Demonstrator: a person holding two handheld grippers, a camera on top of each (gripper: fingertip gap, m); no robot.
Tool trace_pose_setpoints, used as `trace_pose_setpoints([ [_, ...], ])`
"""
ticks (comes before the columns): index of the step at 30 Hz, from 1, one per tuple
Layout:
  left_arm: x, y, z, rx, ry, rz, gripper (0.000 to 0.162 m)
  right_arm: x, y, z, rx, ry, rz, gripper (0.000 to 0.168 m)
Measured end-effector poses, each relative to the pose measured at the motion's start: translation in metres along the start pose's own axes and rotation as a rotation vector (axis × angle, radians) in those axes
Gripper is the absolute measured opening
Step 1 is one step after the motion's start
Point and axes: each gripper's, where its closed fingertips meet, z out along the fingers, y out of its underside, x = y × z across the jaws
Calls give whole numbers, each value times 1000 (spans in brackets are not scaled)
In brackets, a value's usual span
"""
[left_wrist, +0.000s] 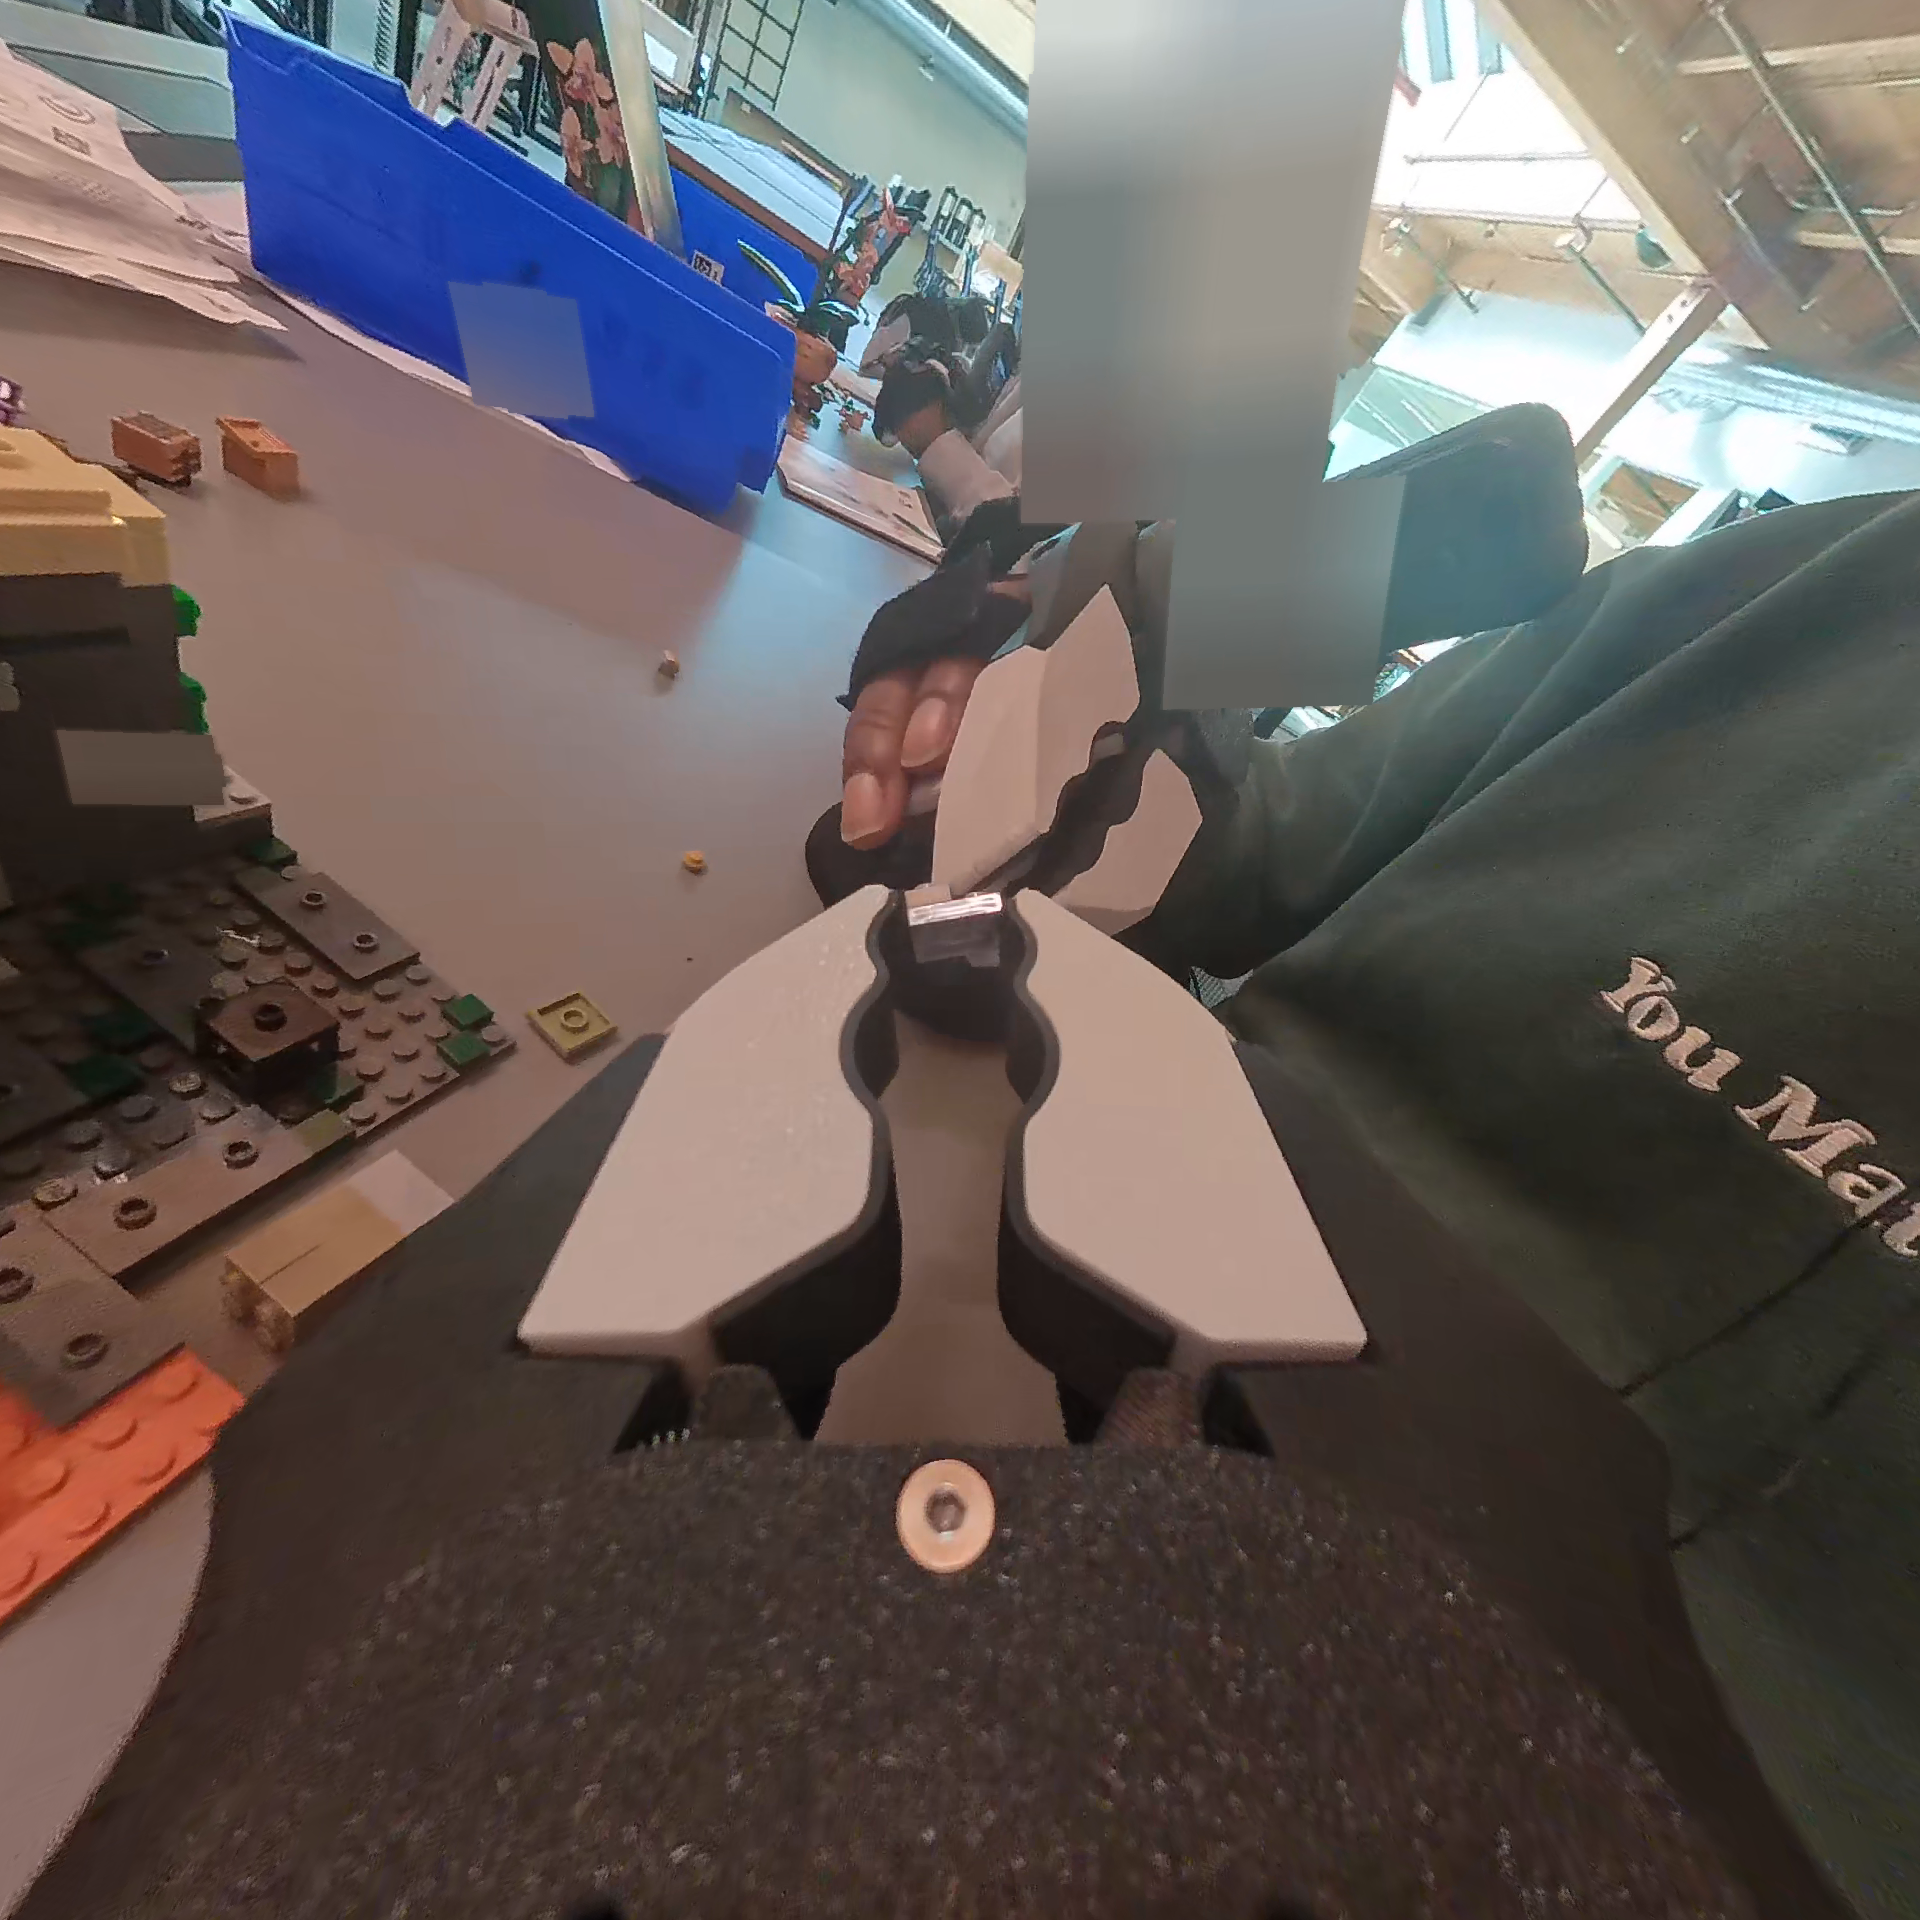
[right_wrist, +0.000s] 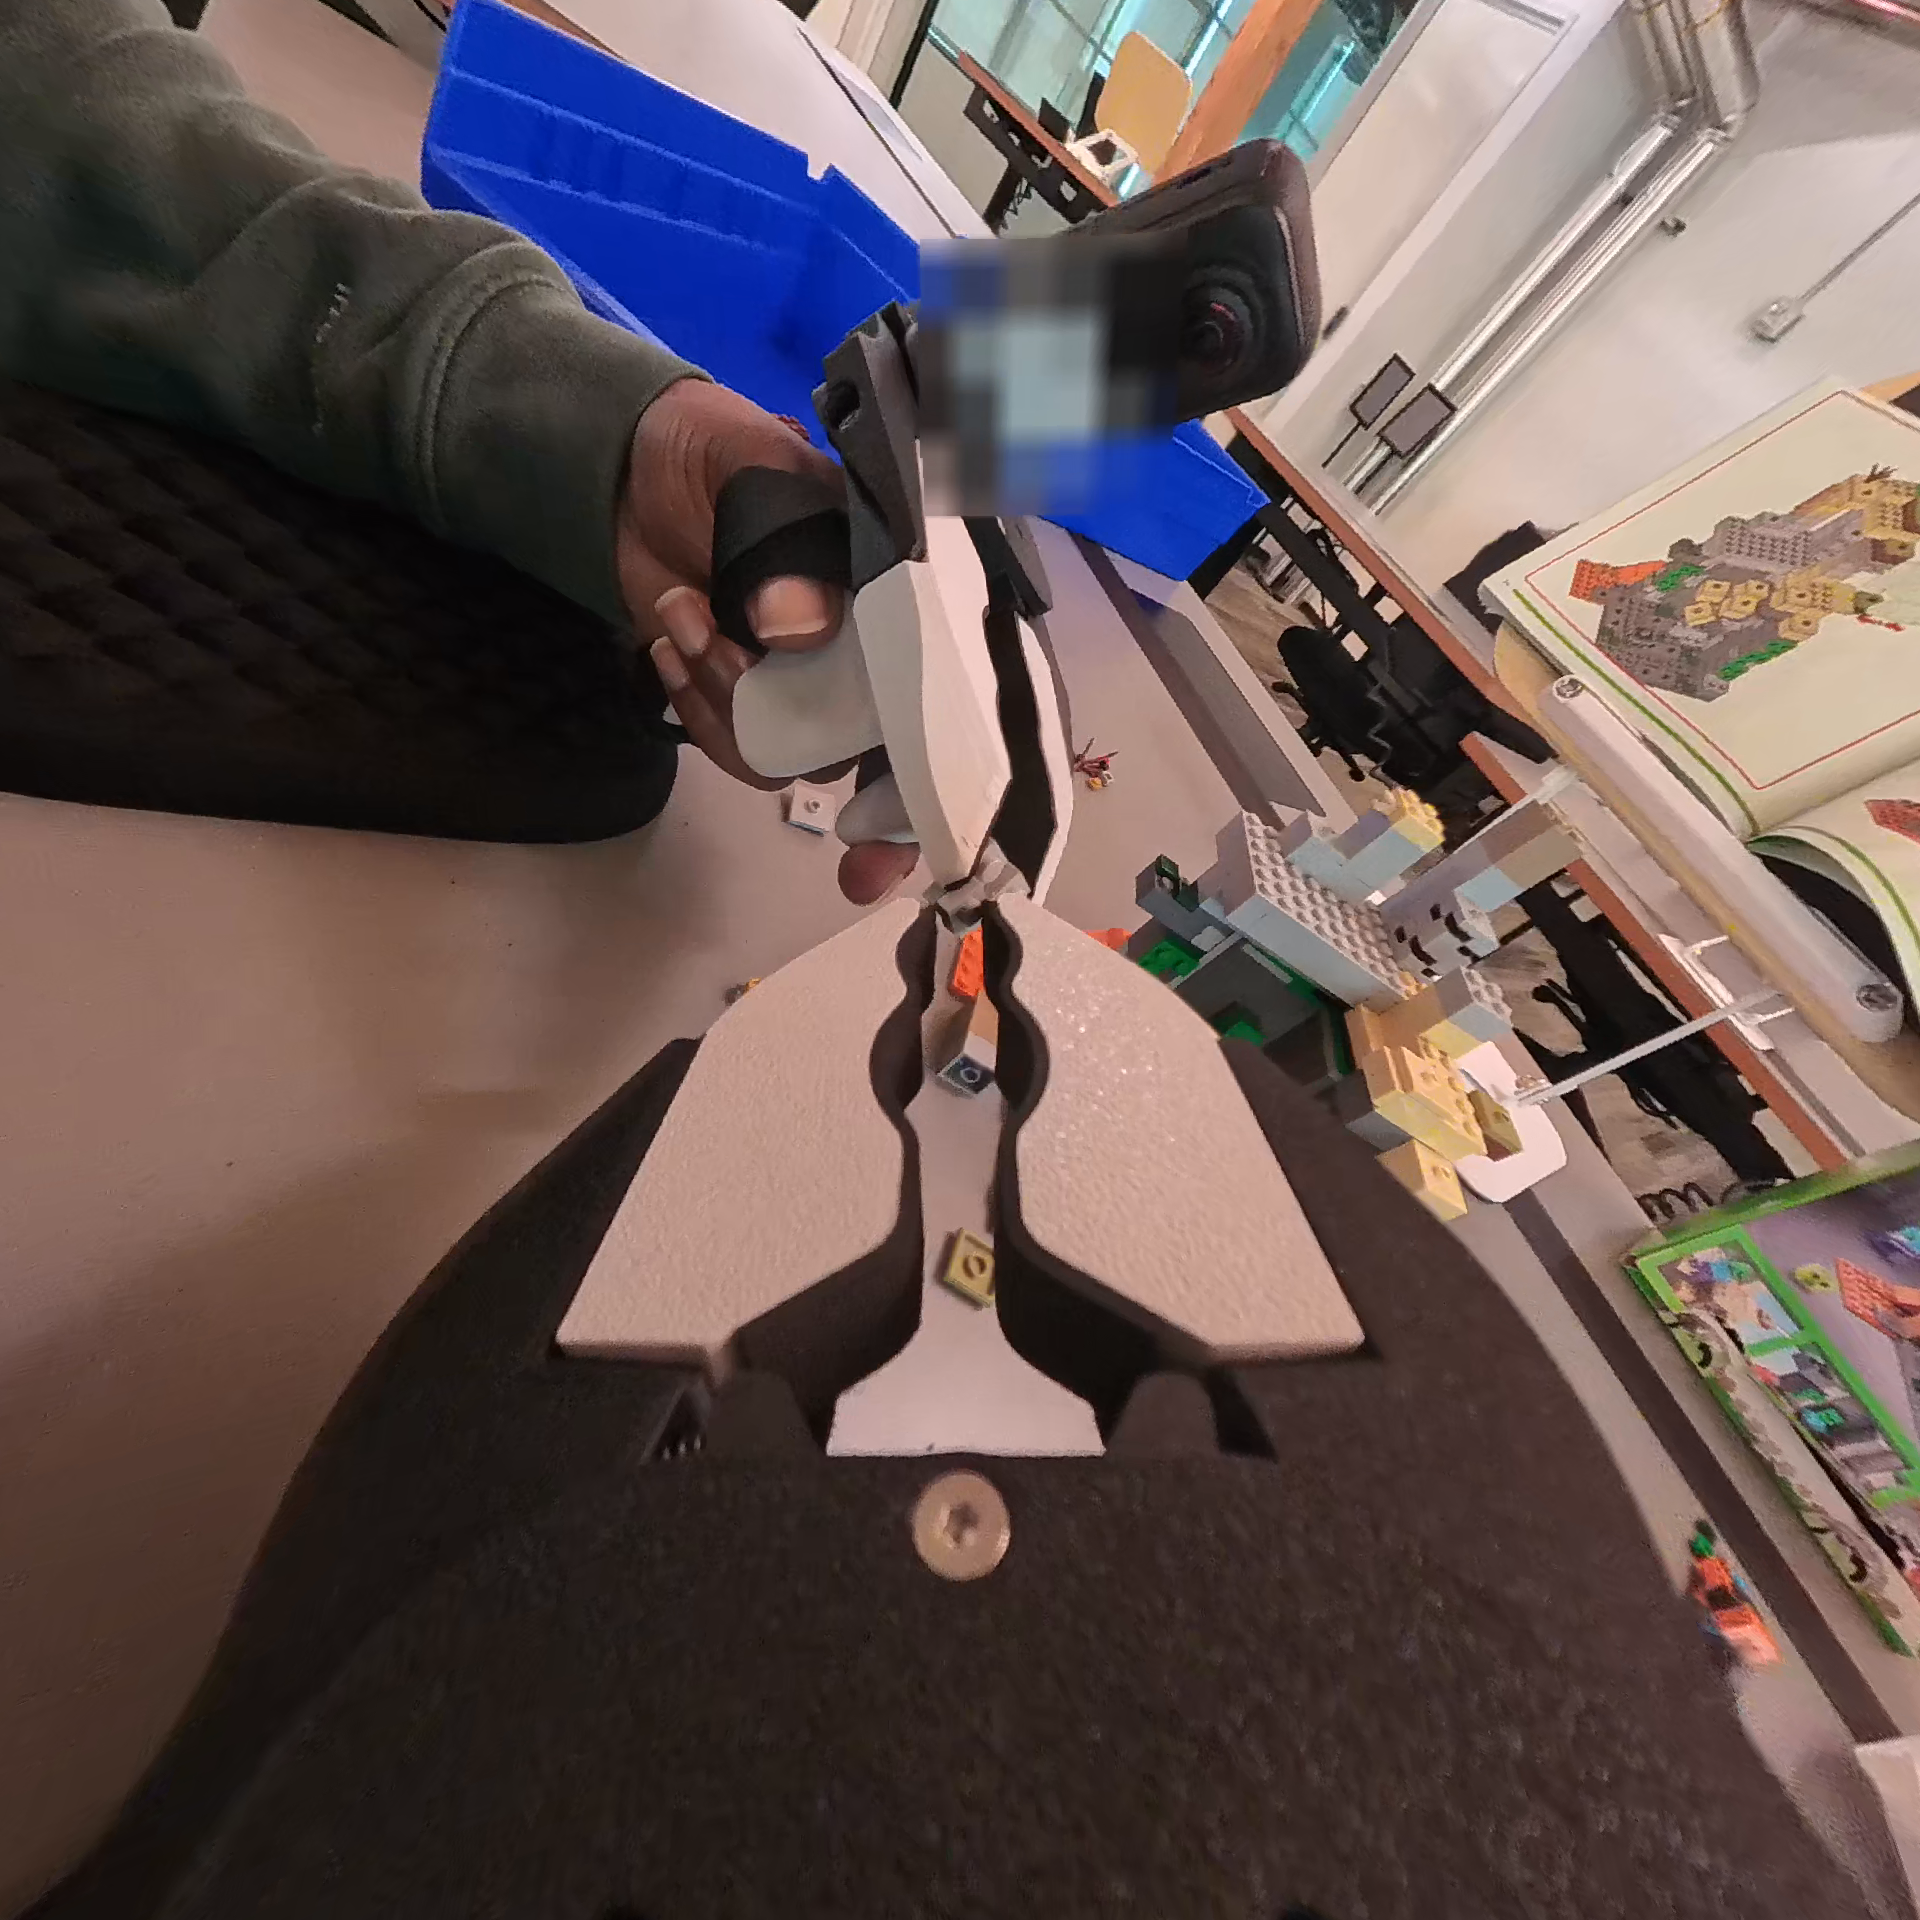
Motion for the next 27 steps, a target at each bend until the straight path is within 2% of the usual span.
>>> trace_pose_setpoints([
  [16,-4,1,1,-9,-57,54,16,1,1,0,-7,-9,37,9],
  [24,-6,5,-1,-53,-118,159,17,-2,4,3,-39,-26,71,7],
  [27,-6,5,-3,-57,-129,177,17,4,4,2,-48,17,89,5],
])
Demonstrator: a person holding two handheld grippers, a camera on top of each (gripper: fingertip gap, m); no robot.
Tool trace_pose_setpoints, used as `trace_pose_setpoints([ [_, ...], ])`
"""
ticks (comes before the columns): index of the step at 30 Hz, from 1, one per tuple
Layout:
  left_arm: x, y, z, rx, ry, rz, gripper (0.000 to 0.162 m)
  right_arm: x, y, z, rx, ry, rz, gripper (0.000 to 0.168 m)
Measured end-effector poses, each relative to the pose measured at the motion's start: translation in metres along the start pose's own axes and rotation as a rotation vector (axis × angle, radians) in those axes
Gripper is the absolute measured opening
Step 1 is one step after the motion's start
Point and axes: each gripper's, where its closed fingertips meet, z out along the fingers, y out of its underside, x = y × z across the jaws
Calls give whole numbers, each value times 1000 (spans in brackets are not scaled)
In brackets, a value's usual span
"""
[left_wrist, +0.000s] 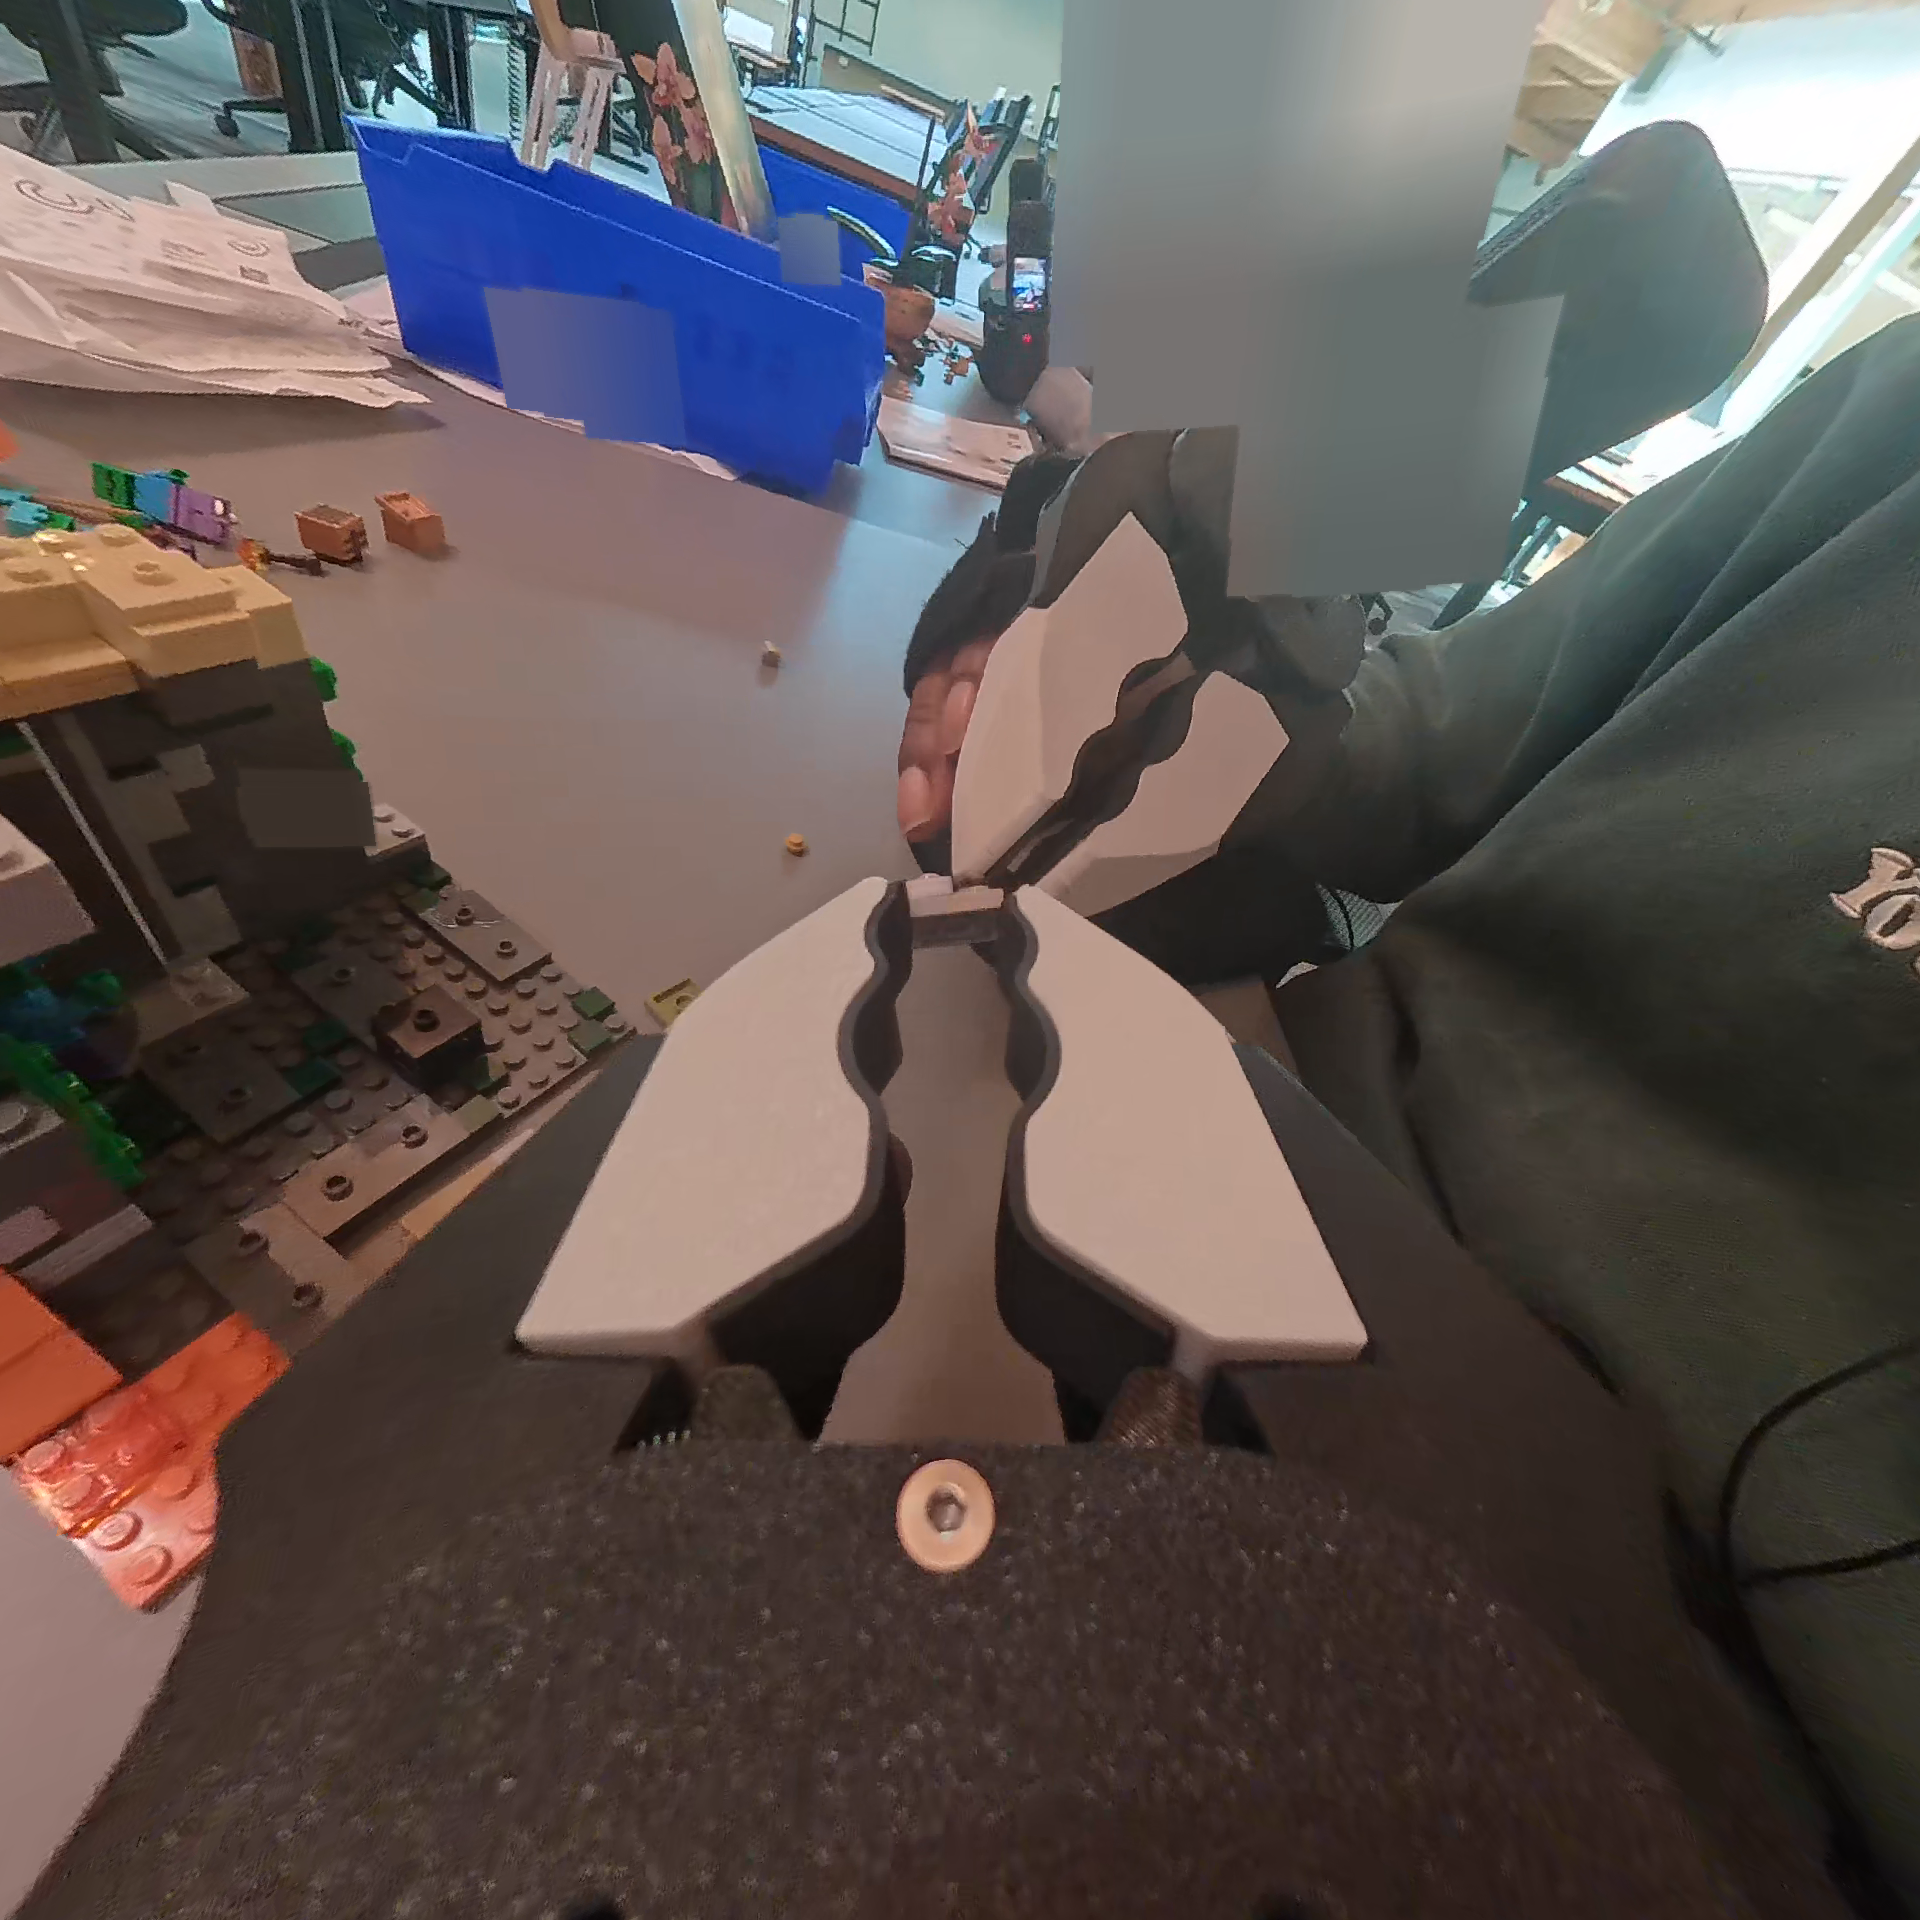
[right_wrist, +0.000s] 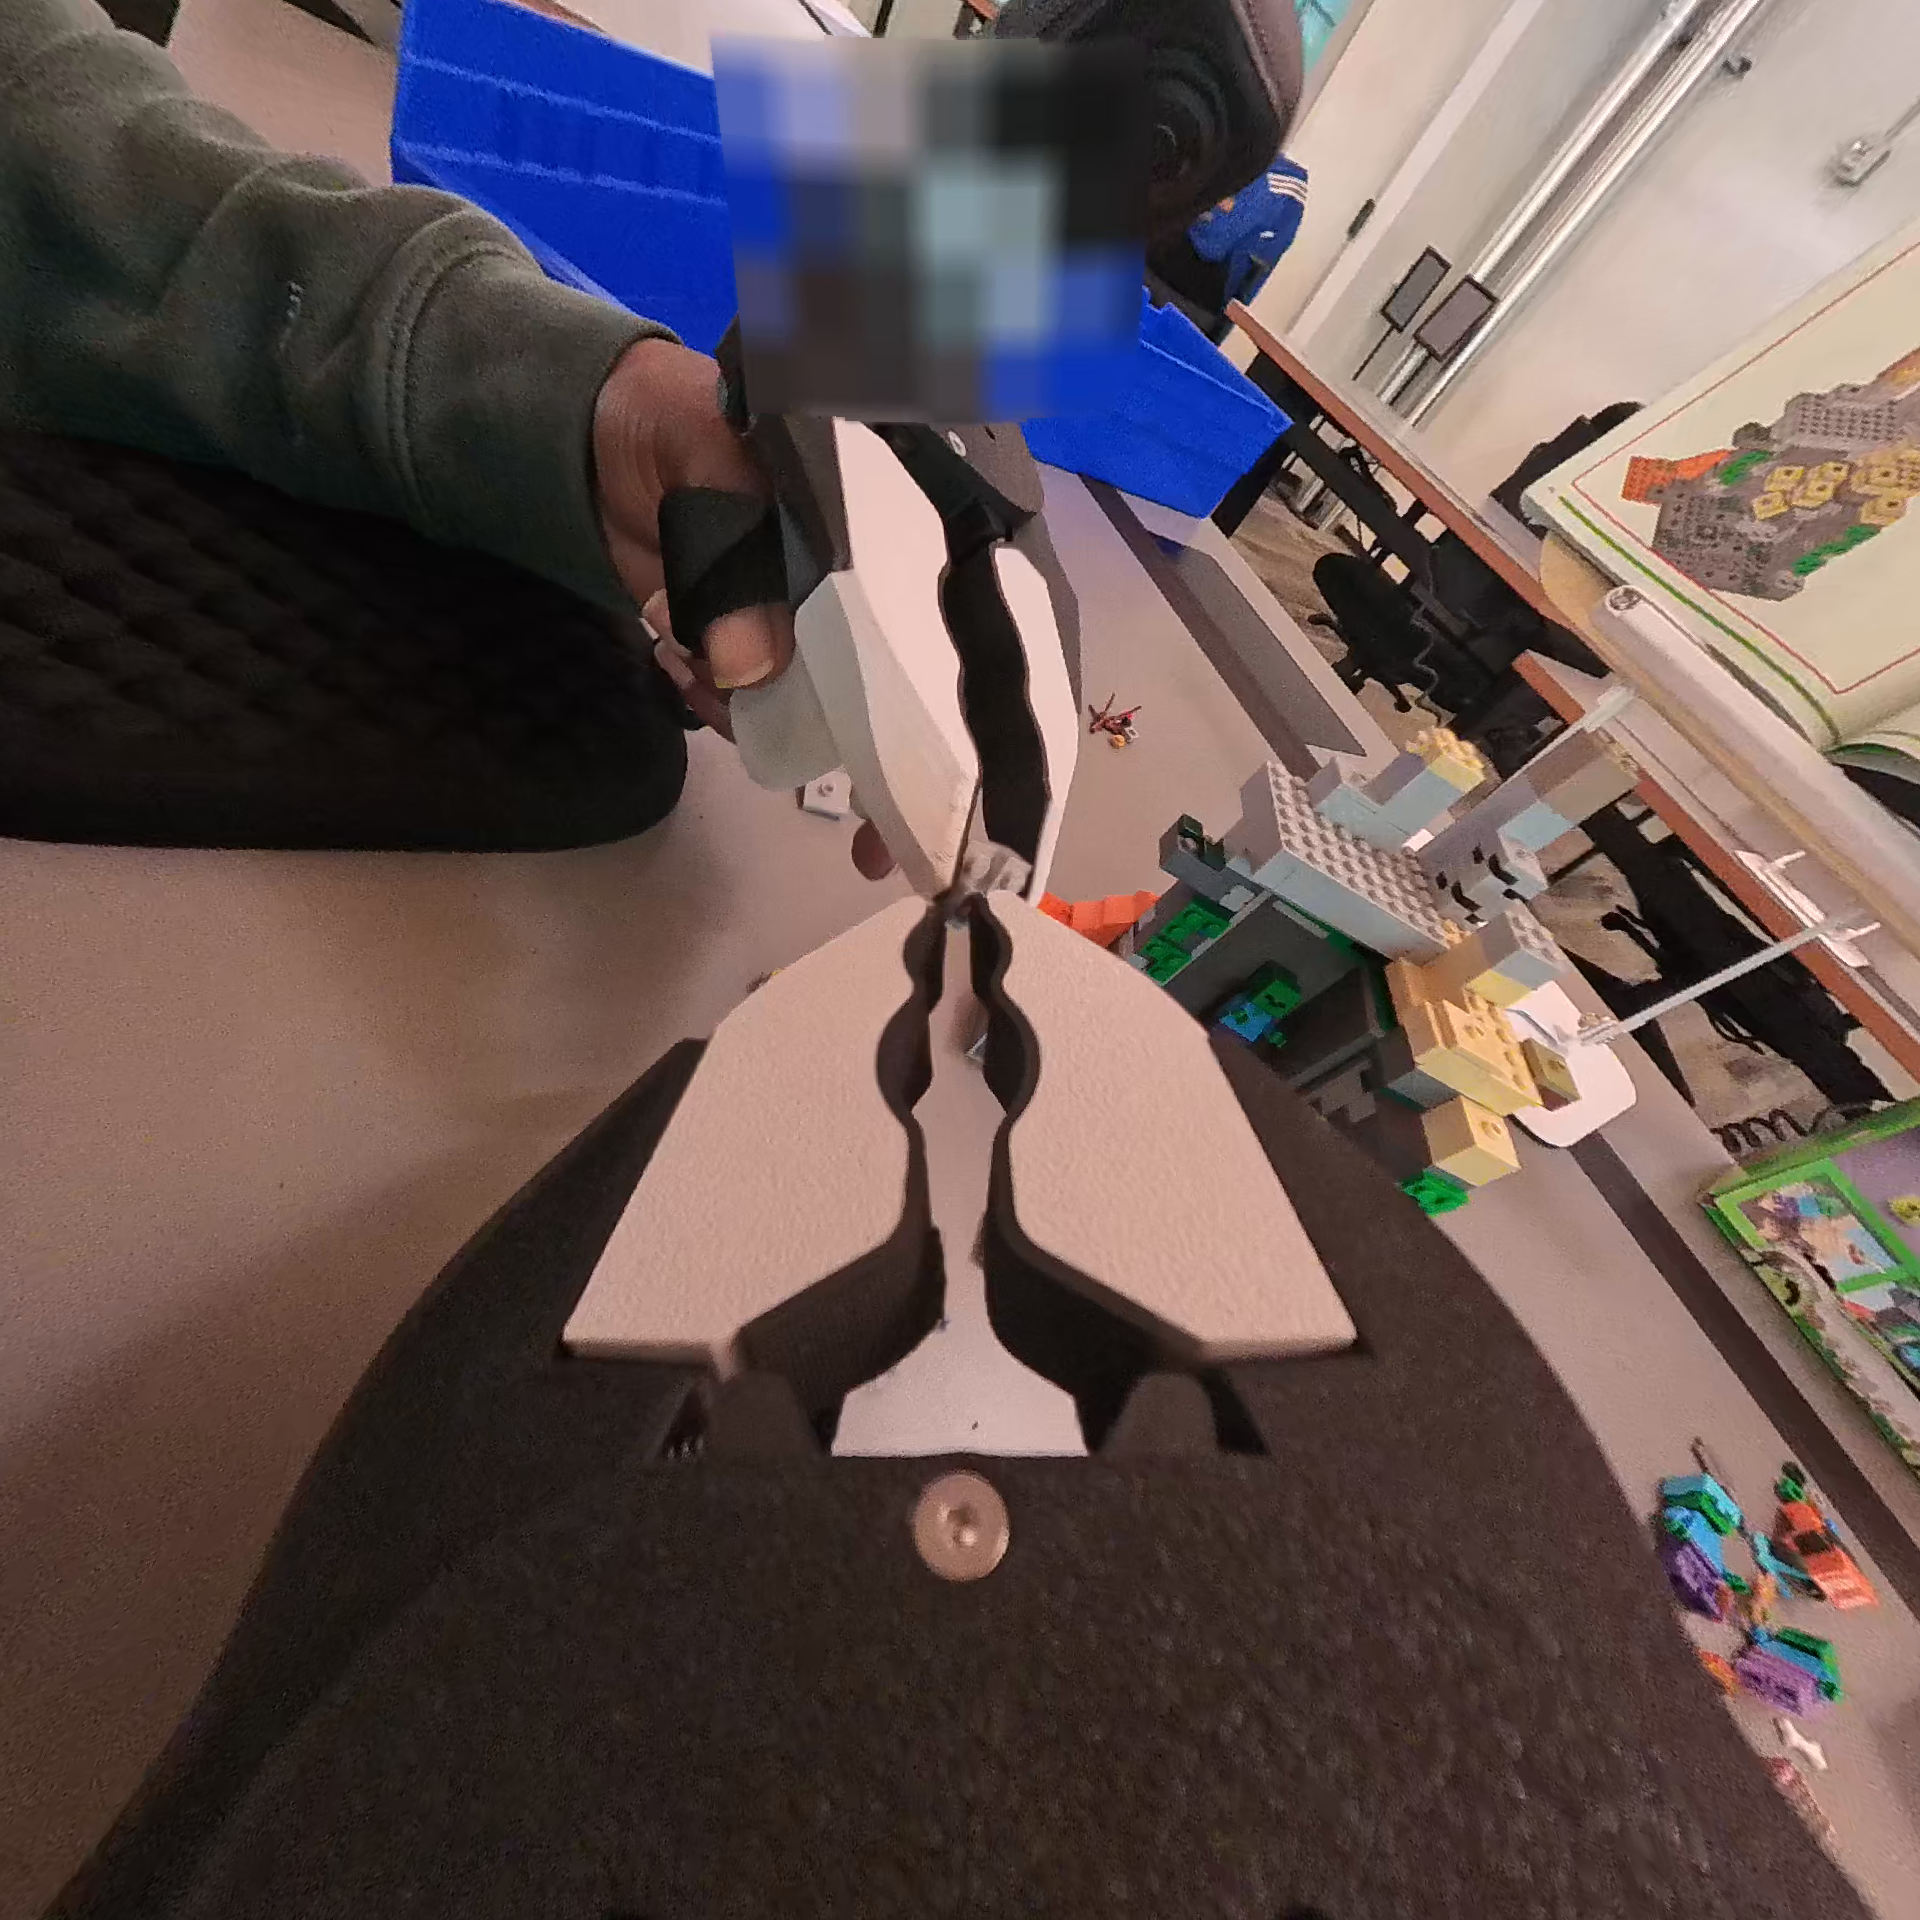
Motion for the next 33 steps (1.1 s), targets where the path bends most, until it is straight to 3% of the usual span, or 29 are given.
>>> trace_pose_setpoints([
  [2,21,18,9,-101,102,29,17,21,1,-5,1,96,-3,0],
  [4,22,29,25,-160,33,140,17,16,-1,-5,1,60,-7,0],
  [7,15,4,10,-66,35,86,17,20,-1,-8,14,105,2,0],
  [16,11,3,9,-35,-3,140,16,40,2,-19,87,77,187,0],
  [25,5,-6,10,8,-188,421,16,11,-3,-16,134,-338,658,18],
  [33,-4,-5,13,-38,-369,673,16,0,-3,-1,114,-491,1015,34],
])
